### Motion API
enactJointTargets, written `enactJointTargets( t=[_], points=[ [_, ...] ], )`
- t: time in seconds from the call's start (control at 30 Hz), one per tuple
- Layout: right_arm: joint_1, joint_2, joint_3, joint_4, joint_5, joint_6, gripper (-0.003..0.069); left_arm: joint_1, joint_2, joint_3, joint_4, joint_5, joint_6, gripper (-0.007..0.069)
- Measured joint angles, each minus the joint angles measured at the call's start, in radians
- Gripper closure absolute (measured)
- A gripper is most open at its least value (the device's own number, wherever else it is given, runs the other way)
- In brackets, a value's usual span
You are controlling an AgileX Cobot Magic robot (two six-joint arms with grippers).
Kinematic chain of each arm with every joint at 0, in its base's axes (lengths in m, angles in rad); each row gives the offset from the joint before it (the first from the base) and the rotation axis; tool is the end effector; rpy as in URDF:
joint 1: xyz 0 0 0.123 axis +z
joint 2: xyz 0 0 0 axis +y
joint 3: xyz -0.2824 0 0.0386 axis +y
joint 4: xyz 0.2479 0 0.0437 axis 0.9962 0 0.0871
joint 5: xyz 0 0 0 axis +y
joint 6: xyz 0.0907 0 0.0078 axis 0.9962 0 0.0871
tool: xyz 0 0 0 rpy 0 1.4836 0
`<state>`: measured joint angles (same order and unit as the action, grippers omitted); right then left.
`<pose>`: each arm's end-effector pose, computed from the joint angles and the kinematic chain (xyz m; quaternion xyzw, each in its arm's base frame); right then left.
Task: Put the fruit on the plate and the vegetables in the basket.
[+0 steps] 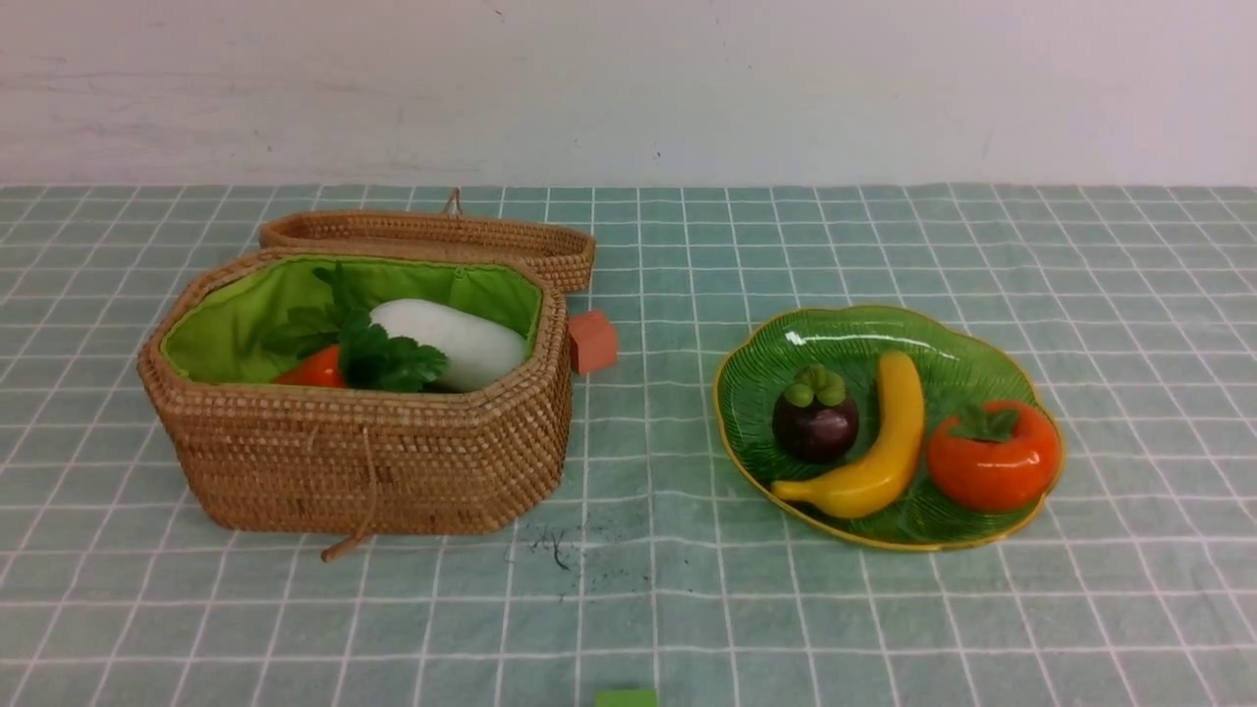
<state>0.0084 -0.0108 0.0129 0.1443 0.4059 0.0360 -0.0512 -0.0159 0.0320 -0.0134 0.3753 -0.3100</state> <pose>0.0515 0.0056 0.1733 0.0482 0.8083 0.0748 0.5821 0.0523 -0.0031 0.1694 -0.1076 0.7989 -0.1119 0.5811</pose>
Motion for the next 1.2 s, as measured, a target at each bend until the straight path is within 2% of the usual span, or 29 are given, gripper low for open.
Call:
enactJointTargets(
  t=[1.2],
  points=[
    [0.000, 0.000, 0.000, 0.000, 0.000, 0.000, 0.0565, 0.000, 0.000, 0.000, 0.000, 0.000, -0.004, 0.0634]
  ],
)
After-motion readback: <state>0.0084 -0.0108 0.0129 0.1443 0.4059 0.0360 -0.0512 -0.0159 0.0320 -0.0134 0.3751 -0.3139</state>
